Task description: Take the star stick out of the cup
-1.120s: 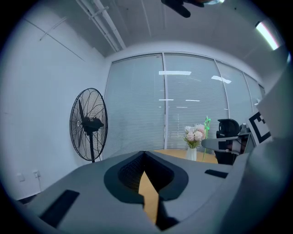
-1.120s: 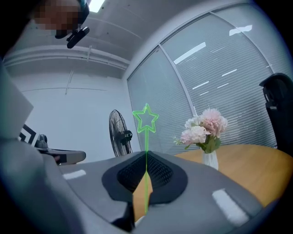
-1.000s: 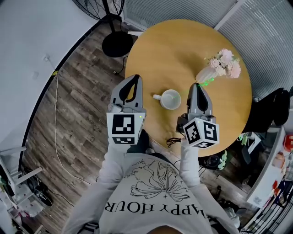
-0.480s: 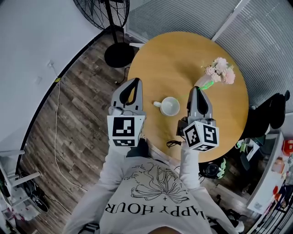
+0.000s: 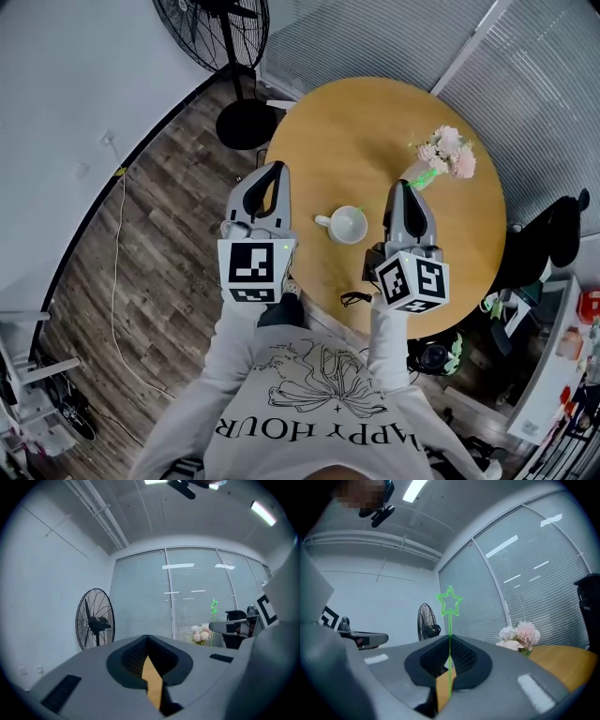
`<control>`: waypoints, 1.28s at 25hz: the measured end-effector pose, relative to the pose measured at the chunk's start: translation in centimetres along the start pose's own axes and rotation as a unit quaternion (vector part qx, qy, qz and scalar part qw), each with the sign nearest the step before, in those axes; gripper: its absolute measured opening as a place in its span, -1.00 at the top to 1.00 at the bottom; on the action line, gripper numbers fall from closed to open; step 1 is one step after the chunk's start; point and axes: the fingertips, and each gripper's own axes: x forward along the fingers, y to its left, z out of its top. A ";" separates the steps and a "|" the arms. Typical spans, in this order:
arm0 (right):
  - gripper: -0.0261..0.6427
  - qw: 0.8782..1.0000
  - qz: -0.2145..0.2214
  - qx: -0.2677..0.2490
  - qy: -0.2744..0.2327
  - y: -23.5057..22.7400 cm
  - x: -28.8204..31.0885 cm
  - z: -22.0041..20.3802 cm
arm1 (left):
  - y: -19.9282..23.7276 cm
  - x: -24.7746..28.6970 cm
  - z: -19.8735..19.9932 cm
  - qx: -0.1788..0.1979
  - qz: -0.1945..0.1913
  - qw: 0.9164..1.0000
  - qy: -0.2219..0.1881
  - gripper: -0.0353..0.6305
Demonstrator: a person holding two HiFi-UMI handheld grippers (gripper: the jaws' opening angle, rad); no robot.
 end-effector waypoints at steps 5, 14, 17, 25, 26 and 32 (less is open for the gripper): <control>0.88 1.000 0.002 -0.004 -0.003 0.2 -0.3 0.5 | -0.1 -0.4 0.7 0.001 -0.001 1.000 -0.007 0.88; 0.88 1.000 0.001 -0.003 -0.011 0.0 -0.7 1.3 | -0.5 -0.6 1.4 0.003 0.000 1.000 -0.015 0.88; 0.88 1.000 0.001 -0.003 -0.012 0.2 -0.8 1.4 | -0.5 -0.8 1.5 0.004 0.000 1.000 -0.016 0.88; 0.88 1.000 0.001 -0.003 -0.010 -0.1 -0.7 1.2 | -0.6 -0.6 1.2 0.008 0.000 1.000 -0.013 0.88; 0.88 1.000 0.001 -0.003 -0.009 -0.1 -0.6 1.2 | -0.6 -0.6 1.3 0.006 0.000 1.000 -0.014 0.88; 0.88 1.000 0.001 -0.003 -0.006 -0.4 -0.6 1.0 | -0.8 -0.5 1.4 0.005 0.001 1.000 -0.015 0.88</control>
